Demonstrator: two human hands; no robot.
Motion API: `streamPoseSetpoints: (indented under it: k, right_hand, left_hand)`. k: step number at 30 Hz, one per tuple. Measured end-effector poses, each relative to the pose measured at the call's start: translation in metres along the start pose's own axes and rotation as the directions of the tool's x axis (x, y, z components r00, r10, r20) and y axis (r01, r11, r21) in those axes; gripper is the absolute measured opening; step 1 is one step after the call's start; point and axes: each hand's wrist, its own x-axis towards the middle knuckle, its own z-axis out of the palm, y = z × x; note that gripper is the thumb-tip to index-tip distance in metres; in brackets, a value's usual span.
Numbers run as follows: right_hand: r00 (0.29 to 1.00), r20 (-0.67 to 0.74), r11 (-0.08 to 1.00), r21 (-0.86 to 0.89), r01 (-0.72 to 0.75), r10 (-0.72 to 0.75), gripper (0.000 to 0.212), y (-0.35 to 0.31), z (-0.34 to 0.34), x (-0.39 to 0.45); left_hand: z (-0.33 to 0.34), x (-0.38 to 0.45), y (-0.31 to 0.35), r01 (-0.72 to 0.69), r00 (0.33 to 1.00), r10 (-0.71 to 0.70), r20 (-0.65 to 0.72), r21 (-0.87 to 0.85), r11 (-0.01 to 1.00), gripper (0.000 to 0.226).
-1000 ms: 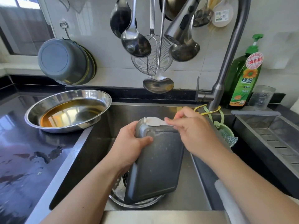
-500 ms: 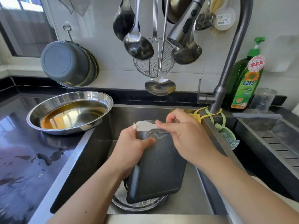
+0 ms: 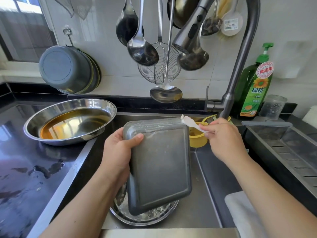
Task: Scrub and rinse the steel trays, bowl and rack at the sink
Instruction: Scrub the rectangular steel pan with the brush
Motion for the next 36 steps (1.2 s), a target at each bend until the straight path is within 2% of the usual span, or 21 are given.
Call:
streamPoseSetpoints:
  k: [5, 10, 16, 21, 23, 26, 28, 31, 34, 36]
  right_hand:
    - [0.999, 0.01, 0.997, 0.068, -0.035, 0.034, 0.029, 0.001, 0.003, -0.001]
    - [0.988, 0.149, 0.997, 0.055, -0.053, 0.044, 0.029, -0.004, 0.011, -0.006]
    - [0.999, 0.038, 0.989, 0.147, 0.013, -0.019, 0.036, -0.016, 0.007, -0.006]
    - [0.979, 0.204, 0.998, 0.064, -0.006, -0.007, 0.034, -0.013, 0.008, -0.015]
    - [0.987, 0.158, 0.998, 0.07, 0.005, -0.016, 0.034, -0.016, 0.008, -0.014]
    - [0.999, 0.018, 0.995, 0.093, 0.041, -0.043, 0.036, -0.024, 0.005, -0.01]
    - [0.999, 0.01, 0.995, 0.083, 0.049, -0.05, 0.036, -0.024, 0.005, -0.012]
    - [0.999, 0.011, 0.999, 0.033, 0.039, -0.039, 0.035, -0.022, 0.003, -0.017]
    - [0.994, -0.105, 0.998, 0.059, 0.019, -0.013, 0.034, -0.024, -0.002, -0.017]
    - [0.994, -0.105, 0.996, 0.078, 0.047, -0.038, 0.035, -0.029, 0.0, -0.02]
  left_hand:
    - [0.0, 0.0, 0.002, 0.045, 0.999, -0.046, -0.017, -0.066, 0.997, 0.018]
    - [-0.006, 0.006, 0.01, 0.056, 0.991, -0.077, -0.11, -0.185, 0.981, 0.033]
    - [0.003, 0.001, 0.005, 0.072, 0.995, -0.081, -0.058, -0.142, 0.987, 0.028]
    - [-0.01, 0.008, 0.01, 0.059, 0.989, -0.087, -0.115, -0.225, 0.973, 0.035]
    - [-0.005, 0.004, 0.009, 0.077, 0.993, -0.091, -0.074, -0.172, 0.982, 0.033]
    - [0.005, -0.001, 0.004, 0.083, 0.996, -0.084, -0.009, -0.071, 0.994, 0.025]
    - [0.006, -0.001, 0.0, 0.056, 0.998, -0.057, -0.016, -0.041, 0.998, 0.023]
    - [0.004, -0.001, 0.0, 0.029, 0.999, -0.03, -0.035, -0.032, 0.999, 0.02]
    - [0.008, -0.002, 0.001, 0.014, 1.0, -0.015, -0.011, -0.058, 0.998, 0.018]
    - [0.011, -0.003, 0.0, -0.018, 1.0, 0.018, -0.009, -0.059, 0.998, 0.017]
